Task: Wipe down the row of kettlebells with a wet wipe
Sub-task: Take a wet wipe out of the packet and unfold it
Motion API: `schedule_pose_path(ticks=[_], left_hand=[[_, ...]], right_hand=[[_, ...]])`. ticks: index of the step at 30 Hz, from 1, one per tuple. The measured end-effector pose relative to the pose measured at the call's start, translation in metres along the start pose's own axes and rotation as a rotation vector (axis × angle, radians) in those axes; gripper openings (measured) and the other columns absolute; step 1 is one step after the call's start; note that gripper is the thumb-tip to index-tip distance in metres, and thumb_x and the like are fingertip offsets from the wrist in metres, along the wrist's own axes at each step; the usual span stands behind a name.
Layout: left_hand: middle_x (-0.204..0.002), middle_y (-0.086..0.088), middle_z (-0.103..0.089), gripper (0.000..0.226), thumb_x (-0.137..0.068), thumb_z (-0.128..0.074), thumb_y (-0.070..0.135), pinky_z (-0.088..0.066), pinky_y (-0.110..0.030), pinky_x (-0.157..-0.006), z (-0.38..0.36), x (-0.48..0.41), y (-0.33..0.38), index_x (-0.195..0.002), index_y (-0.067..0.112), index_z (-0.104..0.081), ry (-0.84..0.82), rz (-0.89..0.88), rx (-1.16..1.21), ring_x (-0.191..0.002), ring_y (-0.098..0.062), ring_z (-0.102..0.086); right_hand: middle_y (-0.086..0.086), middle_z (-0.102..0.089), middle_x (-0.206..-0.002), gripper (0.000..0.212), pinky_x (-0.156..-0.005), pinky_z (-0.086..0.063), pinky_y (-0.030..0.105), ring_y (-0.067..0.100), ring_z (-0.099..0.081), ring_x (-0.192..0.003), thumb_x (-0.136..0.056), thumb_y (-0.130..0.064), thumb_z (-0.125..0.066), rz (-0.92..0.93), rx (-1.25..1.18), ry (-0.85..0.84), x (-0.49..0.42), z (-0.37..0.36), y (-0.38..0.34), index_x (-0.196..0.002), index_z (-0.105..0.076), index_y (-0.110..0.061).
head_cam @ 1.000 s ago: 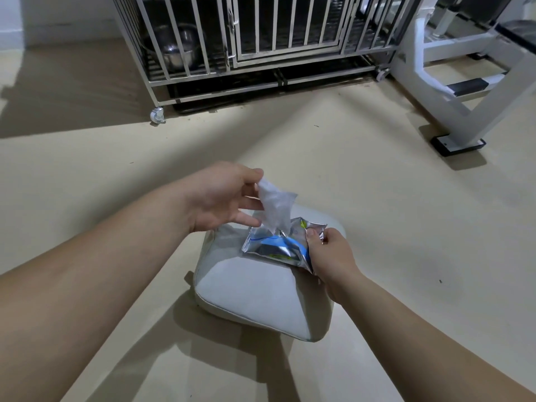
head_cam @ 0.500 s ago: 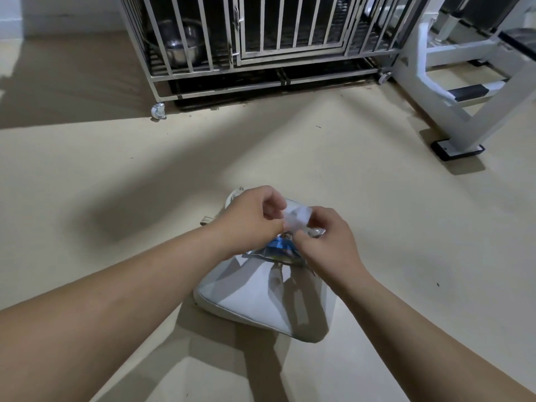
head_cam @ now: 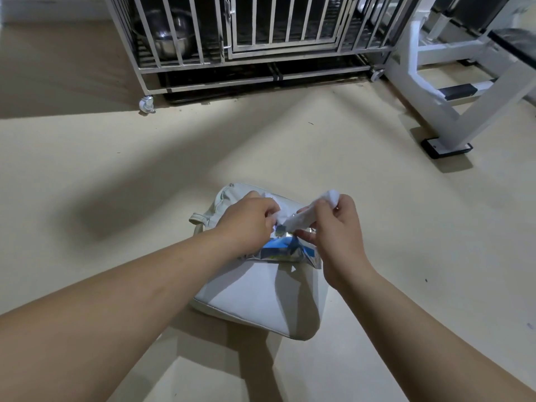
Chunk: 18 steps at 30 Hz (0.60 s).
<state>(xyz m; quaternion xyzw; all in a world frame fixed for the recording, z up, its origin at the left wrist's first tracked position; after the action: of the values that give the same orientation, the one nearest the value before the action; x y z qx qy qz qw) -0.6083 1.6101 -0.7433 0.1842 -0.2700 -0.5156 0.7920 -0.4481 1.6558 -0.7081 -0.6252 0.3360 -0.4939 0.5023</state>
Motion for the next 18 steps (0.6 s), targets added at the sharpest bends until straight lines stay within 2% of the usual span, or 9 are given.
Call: schedule_pose_path(ticks=[1,3,5,7,9,11,13,16,18], left_hand=[[-0.098,0.005,-0.052,0.014,-0.097,-0.053,0.026,-0.042,-0.030,-0.071,0.002,0.000,0.001,-0.098,0.029,-0.067,0.038,-0.013,0.002,-0.085,-0.020,-0.057],[-0.095,0.004,-0.055,0.013,-0.096,-0.054,0.023,-0.043,-0.031,-0.070,0.010,0.000,0.005,-0.089,0.022,-0.065,0.124,-0.032,0.024,-0.084,-0.021,-0.058],[-0.098,0.002,-0.057,0.015,-0.096,-0.052,0.026,-0.043,-0.030,-0.073,0.019,-0.001,0.005,-0.086,0.021,-0.062,0.211,-0.014,0.089,-0.088,-0.019,-0.057],[-0.102,0.001,-0.058,0.017,-0.094,-0.053,0.036,-0.049,-0.034,-0.082,0.025,-0.002,0.004,-0.081,0.026,-0.056,0.239,0.043,0.284,-0.090,-0.019,-0.062],[-0.106,0.001,-0.059,0.022,-0.087,-0.055,0.047,-0.055,-0.044,-0.086,0.029,0.000,0.004,-0.080,0.026,-0.052,0.261,0.079,0.446,-0.089,-0.022,-0.068],[-0.108,0.003,-0.057,0.025,-0.087,-0.059,0.042,-0.051,-0.033,-0.088,0.040,0.005,0.008,-0.079,0.020,-0.053,0.342,0.052,0.449,-0.094,-0.016,-0.063],[-0.096,0.006,-0.056,0.028,-0.089,-0.062,0.037,-0.044,-0.022,-0.075,0.057,0.011,0.012,-0.077,0.013,-0.054,0.444,0.024,0.404,-0.087,-0.010,-0.056],[-0.069,0.006,-0.048,0.038,-0.089,-0.063,0.040,-0.038,-0.028,-0.059,0.063,0.014,0.009,-0.075,0.007,-0.049,0.436,0.067,0.432,-0.063,-0.013,-0.044],[-0.065,0.005,-0.046,0.041,-0.088,-0.063,0.043,-0.039,-0.029,-0.059,0.057,0.018,0.008,-0.075,0.006,-0.050,0.377,0.080,0.456,-0.060,-0.014,-0.042]], right_hand=[[0.005,-0.066,-0.083,0.007,-0.082,-0.065,0.046,0.020,-0.073,-0.079,-0.102,-0.010,-0.040,-0.015,-0.027,0.024,-0.002,0.003,0.002,-0.102,-0.047,-0.012],[0.007,-0.059,-0.089,0.008,-0.084,-0.063,0.054,0.035,-0.071,-0.088,-0.101,-0.011,-0.037,-0.075,-0.076,0.092,-0.004,0.011,0.008,-0.102,-0.045,-0.015],[0.009,-0.048,-0.100,0.010,-0.081,-0.063,0.056,0.048,-0.066,-0.094,-0.101,-0.013,-0.035,-0.136,-0.112,0.146,-0.007,0.016,0.012,-0.103,-0.043,-0.017],[0.007,-0.042,-0.102,0.011,-0.080,-0.063,0.056,0.038,-0.064,-0.083,-0.103,-0.015,-0.035,-0.176,-0.157,0.172,-0.007,0.018,0.013,-0.109,-0.044,-0.016],[0.005,-0.044,-0.094,0.017,-0.080,-0.063,0.054,0.021,-0.059,-0.069,-0.107,-0.024,-0.040,-0.138,-0.123,0.168,-0.009,0.017,0.011,-0.113,-0.047,-0.010],[0.003,-0.051,-0.082,0.031,-0.073,-0.058,0.049,0.013,-0.054,-0.064,-0.106,-0.040,-0.050,-0.016,0.087,0.080,-0.011,0.010,0.006,-0.105,-0.054,-0.010],[0.002,-0.060,-0.079,0.025,-0.071,-0.051,0.039,0.008,-0.055,-0.069,-0.102,-0.041,-0.057,0.111,0.408,-0.078,-0.008,-0.004,0.009,-0.094,-0.063,-0.019],[0.000,-0.054,-0.099,0.018,-0.089,-0.043,0.032,0.011,-0.051,-0.101,-0.100,-0.041,-0.060,0.169,0.846,-0.201,-0.010,-0.010,0.034,-0.095,-0.075,-0.031],[-0.002,-0.049,-0.101,0.023,-0.095,-0.041,0.032,0.015,-0.047,-0.105,-0.097,-0.048,-0.057,0.129,0.877,-0.187,-0.010,-0.012,0.035,-0.089,-0.075,-0.037]])
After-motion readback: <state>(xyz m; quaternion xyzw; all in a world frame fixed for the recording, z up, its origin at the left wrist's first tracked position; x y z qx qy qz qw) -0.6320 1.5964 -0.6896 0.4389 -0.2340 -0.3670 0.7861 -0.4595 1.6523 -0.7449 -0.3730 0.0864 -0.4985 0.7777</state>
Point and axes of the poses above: each hand's wrist, its own x-axis away from the middle knuckle, its own z-axis out of the back of the hand, y = z × x, the point moved 7 cm from there along -x, towards the middle knuckle
